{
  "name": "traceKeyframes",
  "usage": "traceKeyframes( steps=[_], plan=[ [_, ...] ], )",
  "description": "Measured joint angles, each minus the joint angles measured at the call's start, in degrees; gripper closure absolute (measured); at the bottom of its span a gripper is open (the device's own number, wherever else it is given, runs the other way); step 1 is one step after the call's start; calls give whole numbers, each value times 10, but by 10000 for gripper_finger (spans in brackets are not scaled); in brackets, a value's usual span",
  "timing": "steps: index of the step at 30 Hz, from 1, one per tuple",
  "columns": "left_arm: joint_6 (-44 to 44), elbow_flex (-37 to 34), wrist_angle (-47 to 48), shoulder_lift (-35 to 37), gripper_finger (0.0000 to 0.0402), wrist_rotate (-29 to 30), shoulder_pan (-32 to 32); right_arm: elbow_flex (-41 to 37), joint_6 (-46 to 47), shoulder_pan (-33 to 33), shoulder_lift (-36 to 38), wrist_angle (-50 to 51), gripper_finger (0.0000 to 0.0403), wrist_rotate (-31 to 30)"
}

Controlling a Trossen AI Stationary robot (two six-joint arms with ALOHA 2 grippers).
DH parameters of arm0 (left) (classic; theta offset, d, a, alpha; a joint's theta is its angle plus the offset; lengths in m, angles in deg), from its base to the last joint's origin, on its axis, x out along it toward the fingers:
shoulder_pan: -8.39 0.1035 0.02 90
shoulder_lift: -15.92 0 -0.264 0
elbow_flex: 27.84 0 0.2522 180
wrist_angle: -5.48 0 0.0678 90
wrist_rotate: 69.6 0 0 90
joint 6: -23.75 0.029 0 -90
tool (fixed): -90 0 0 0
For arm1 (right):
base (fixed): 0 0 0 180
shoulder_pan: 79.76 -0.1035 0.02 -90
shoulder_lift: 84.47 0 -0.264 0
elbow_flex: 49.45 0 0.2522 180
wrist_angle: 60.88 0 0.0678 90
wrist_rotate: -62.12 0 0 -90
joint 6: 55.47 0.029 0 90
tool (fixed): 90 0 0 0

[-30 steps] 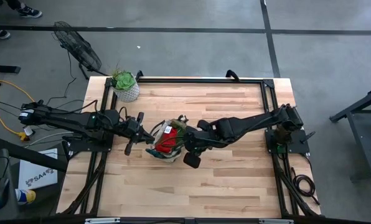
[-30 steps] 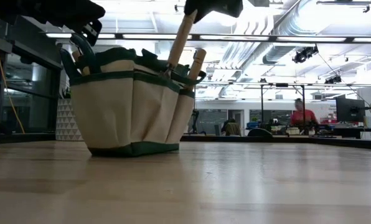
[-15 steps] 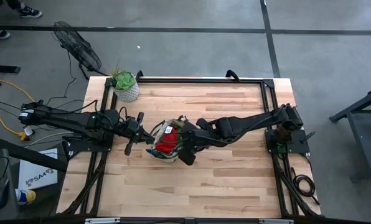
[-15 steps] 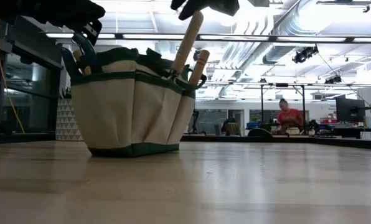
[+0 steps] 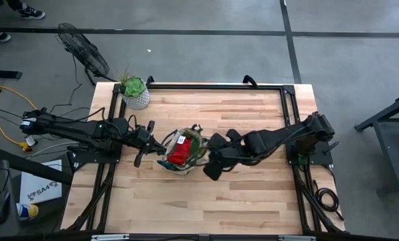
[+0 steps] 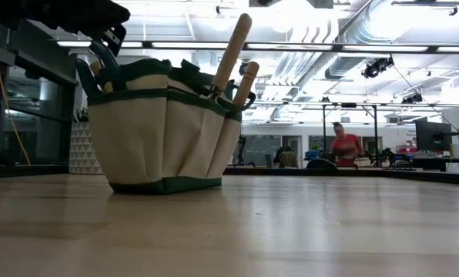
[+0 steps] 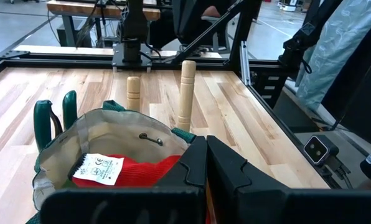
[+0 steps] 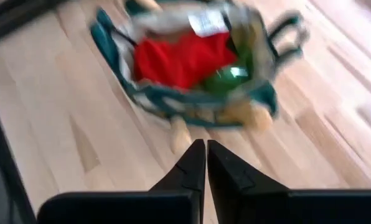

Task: Pick & Place Garden tools in Gardening bag
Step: Put the trowel into the gardening bag

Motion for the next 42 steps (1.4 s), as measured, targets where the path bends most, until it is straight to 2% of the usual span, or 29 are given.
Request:
traceKeyframes(
  steps=[4,10,22,30,37,42],
  plan=[
    [0,0,0,0,402,0,0,-50,35,-17,27,-4,399,-1],
    [0,0,0,0,402,0,0,-103,27,-24,35,-81,399,28],
    [0,0,0,0,402,0,0,-107,-12,-4,25,-145,399,16],
    [0,0,0,0,402,0,0,-107,27,-10,26,-96,399,-15],
    [0,0,0,0,402,0,0,-107,30,-12,24,-83,399,32],
    [0,0,0,0,402,0,0,-107,17,-8,20,-100,399,33]
  ],
)
